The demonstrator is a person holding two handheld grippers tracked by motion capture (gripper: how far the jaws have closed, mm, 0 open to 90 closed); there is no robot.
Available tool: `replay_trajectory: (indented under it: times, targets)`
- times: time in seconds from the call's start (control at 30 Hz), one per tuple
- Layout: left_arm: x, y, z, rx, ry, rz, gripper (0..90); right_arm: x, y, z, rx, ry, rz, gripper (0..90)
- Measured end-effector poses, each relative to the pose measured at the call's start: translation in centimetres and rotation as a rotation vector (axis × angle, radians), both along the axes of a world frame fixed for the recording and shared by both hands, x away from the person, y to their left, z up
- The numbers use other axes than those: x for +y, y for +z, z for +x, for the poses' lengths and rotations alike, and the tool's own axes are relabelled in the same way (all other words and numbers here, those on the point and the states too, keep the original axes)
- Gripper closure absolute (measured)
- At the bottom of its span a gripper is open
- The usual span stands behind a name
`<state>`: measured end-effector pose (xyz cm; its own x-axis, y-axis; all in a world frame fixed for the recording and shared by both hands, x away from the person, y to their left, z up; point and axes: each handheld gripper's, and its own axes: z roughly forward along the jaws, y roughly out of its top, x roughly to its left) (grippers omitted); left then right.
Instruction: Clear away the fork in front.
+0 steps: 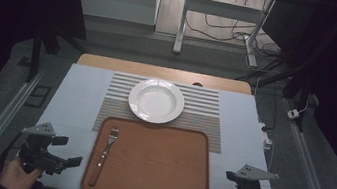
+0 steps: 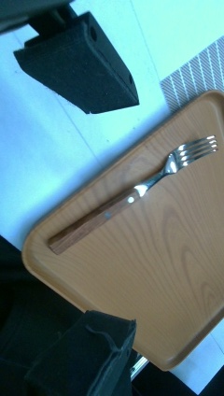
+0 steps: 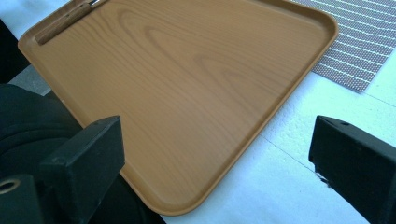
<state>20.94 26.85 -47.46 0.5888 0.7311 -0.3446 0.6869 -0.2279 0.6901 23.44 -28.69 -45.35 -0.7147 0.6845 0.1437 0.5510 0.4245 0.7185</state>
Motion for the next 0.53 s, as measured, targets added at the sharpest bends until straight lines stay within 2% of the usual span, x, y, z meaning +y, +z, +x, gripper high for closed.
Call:
replay_trajectory:
  times: [0.13, 0.33, 0.53]
  targets:
    - [0.6, -0.4, -0.6, 0.0, 0.01, -0.002, 0.0, 0.0, 0.0, 0.0, 0.0, -0.001, -0.001, 3.2]
    - [1.2, -0.7, -1.4, 0.014, 0.031, 0.036, 0.0, 0.1, 0.0, 0.0, 0.002, -0.003, -0.005, 3.2]
    - [1.1, -0.7, -1.1, 0.046, 0.032, 0.049, 0.0, 0.1, 0.0, 0.0, -0.002, -0.002, -0.013, 3.2]
